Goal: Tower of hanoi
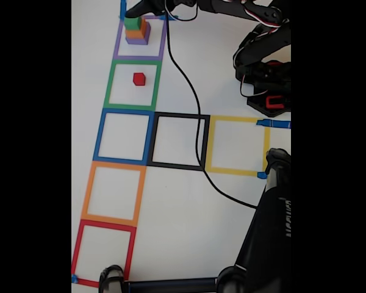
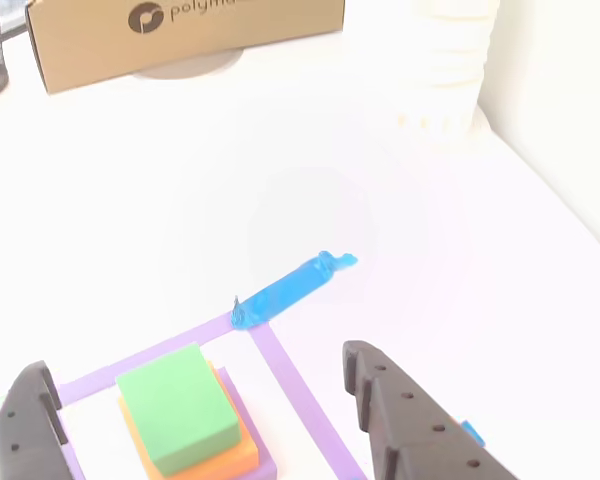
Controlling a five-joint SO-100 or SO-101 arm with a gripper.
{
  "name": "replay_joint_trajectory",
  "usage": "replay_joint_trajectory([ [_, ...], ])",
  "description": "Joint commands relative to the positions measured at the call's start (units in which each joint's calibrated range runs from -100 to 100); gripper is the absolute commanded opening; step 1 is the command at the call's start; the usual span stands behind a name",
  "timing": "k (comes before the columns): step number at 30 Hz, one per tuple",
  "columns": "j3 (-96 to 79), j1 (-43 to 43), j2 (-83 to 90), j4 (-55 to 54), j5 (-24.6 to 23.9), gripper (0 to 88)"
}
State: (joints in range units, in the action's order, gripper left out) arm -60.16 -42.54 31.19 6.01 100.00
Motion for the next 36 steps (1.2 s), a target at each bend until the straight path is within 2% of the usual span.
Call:
replay_joint_trajectory([
  [1,-1.93,1.02,-3.7,-13.78,0.0,34.7],
  [9,-6.39,0.35,-14.44,-31.67,0.0,36.2],
  [23,-12.02,2.75,-25.58,-48.68,0.0,36.9],
  [36,-7.75,3.81,-34.55,-54.59,0.0,35.4],
])
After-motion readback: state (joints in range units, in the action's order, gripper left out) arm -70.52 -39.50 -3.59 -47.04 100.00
